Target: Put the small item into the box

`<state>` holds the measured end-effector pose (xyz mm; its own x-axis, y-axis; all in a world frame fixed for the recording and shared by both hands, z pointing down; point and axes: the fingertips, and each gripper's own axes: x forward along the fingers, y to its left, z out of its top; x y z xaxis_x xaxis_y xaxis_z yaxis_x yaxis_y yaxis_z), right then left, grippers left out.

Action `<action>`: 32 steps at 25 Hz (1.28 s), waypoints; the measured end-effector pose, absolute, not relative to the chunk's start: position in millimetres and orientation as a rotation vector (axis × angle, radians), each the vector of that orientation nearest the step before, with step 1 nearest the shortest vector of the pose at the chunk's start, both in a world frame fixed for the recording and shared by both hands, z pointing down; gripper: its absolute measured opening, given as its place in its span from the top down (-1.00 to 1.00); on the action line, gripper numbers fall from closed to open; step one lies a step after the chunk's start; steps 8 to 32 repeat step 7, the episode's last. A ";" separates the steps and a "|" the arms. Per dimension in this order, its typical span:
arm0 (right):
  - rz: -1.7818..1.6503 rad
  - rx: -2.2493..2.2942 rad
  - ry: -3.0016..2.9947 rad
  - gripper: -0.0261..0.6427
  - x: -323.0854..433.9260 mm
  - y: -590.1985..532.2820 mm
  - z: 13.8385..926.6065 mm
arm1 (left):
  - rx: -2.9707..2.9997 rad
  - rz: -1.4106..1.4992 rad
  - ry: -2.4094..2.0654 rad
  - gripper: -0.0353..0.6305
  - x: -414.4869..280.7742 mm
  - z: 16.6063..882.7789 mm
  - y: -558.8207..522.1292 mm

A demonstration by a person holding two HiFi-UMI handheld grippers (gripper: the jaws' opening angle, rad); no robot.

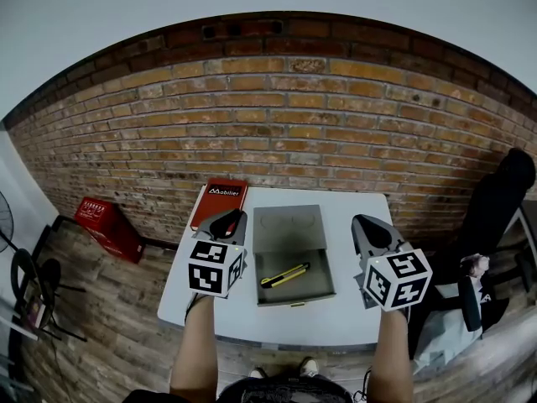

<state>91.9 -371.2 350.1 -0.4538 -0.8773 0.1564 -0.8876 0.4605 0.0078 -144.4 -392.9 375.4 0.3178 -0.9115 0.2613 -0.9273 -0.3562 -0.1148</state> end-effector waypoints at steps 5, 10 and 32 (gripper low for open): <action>0.113 1.568 -2.560 0.86 95.1 -371.2 348.8 | 2.508 0.443 -1.736 0.74 -140.8 377.2 -393.4; 0.114 1.572 -2.560 0.86 96.0 -371.3 348.6 | 2.508 0.447 -1.732 0.74 -139.8 378.5 -393.3; 0.114 1.572 -2.560 0.86 96.0 -371.3 348.6 | 2.508 0.447 -1.732 0.74 -139.8 378.5 -393.3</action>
